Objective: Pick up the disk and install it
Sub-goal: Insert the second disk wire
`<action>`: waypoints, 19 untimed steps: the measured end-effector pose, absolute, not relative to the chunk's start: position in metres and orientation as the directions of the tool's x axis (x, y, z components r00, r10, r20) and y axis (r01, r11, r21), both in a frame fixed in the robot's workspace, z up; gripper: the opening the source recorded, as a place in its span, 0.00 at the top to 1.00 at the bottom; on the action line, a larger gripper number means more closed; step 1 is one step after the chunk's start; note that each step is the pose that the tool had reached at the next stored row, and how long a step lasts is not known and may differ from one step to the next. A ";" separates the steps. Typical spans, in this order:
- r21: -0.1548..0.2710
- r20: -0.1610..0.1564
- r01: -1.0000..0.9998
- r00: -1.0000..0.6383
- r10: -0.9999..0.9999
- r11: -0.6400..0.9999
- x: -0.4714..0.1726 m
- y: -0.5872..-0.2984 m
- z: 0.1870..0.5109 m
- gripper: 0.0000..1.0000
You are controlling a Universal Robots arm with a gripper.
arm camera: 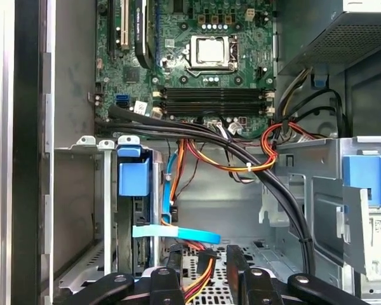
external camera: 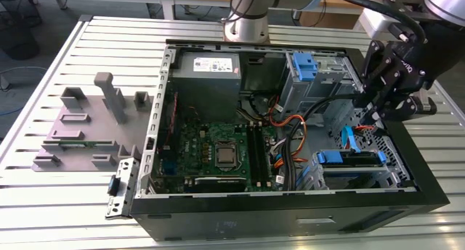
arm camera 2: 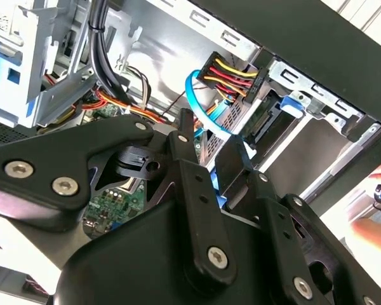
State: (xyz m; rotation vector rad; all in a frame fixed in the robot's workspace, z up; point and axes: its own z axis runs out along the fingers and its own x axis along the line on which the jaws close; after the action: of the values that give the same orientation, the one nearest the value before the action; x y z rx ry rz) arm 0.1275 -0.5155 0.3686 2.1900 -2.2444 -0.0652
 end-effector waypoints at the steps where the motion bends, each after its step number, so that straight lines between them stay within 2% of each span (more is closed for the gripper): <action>1: 0.033 -0.025 -0.999 -0.025 -0.999 0.024 0.128 -0.516 0.368 0.59; 19: 0.038 -0.025 -0.999 -0.025 -0.999 0.024 0.141 -0.536 0.361 0.59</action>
State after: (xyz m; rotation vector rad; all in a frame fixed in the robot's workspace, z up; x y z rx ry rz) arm 0.1408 -0.5355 0.3610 2.1873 -2.2420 -0.0706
